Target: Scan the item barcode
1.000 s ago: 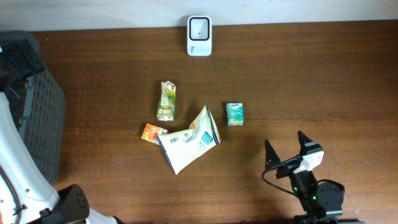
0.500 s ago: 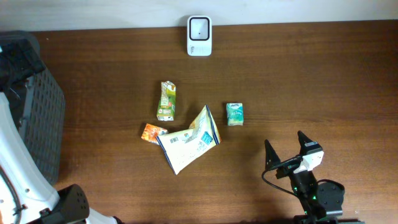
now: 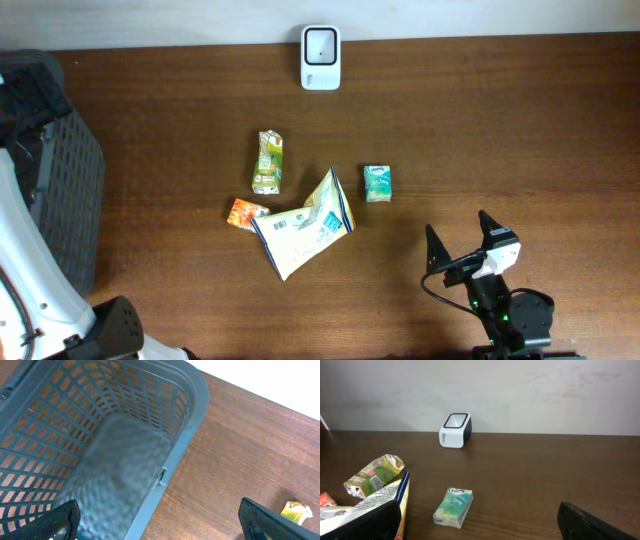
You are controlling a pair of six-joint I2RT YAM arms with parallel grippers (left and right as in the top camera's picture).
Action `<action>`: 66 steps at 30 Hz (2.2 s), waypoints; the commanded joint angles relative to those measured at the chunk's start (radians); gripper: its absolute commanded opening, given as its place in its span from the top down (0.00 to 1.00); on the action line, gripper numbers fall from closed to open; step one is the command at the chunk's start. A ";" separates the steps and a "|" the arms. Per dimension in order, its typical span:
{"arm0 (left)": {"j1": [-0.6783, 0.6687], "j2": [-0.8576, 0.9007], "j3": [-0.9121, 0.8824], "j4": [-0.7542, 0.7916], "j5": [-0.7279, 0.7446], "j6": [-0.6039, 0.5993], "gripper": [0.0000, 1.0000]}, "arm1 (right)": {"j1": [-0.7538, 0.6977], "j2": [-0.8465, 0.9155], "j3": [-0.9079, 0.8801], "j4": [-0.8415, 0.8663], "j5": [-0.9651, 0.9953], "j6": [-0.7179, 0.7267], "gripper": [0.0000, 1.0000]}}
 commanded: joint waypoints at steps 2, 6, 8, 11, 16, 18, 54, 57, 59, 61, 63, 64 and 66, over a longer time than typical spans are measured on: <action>0.003 0.004 0.009 0.002 0.003 0.016 0.01 | 0.005 -0.006 -0.006 -0.003 -0.005 0.004 0.01; 0.003 0.004 0.009 0.002 0.003 0.016 0.01 | 0.005 -0.006 -0.006 -0.003 -0.005 0.004 0.01; 0.003 0.004 0.009 0.002 0.003 0.016 0.01 | 0.005 -0.006 -0.006 -0.003 -0.005 0.004 0.01; 0.003 0.004 0.009 0.002 0.003 0.016 0.01 | 0.005 -0.006 -0.006 -0.003 0.013 0.004 0.01; 0.003 0.004 0.009 0.002 0.003 0.016 0.01 | 0.005 -0.006 -0.006 0.032 -0.010 0.005 0.01; 0.003 0.004 0.009 0.002 0.003 0.016 0.01 | 0.005 -0.006 0.001 0.030 -0.060 0.004 0.01; 0.003 0.004 0.009 0.002 0.003 0.016 0.01 | 0.140 1.716 1.514 -0.992 -0.132 0.105 0.21; 0.003 0.004 0.009 0.002 0.003 0.016 0.01 | 0.149 1.787 1.514 -0.978 -0.122 0.108 0.29; 0.003 0.004 0.009 0.002 0.003 0.016 0.01 | 0.148 1.839 1.514 -0.962 -0.122 0.108 0.36; 0.003 0.004 0.009 0.002 0.003 0.016 0.01 | 0.150 1.894 1.514 -0.943 -0.122 0.107 0.38; 0.003 0.004 0.009 0.002 0.003 0.016 0.01 | 0.150 1.946 1.514 -0.925 -0.122 0.107 0.40; 0.003 0.004 0.009 0.002 0.003 0.016 0.01 | 0.150 1.966 1.514 -0.919 -0.122 0.107 0.41; 0.003 0.004 0.009 0.002 0.003 0.016 0.01 | 0.149 2.004 1.514 -0.909 -0.123 0.099 0.44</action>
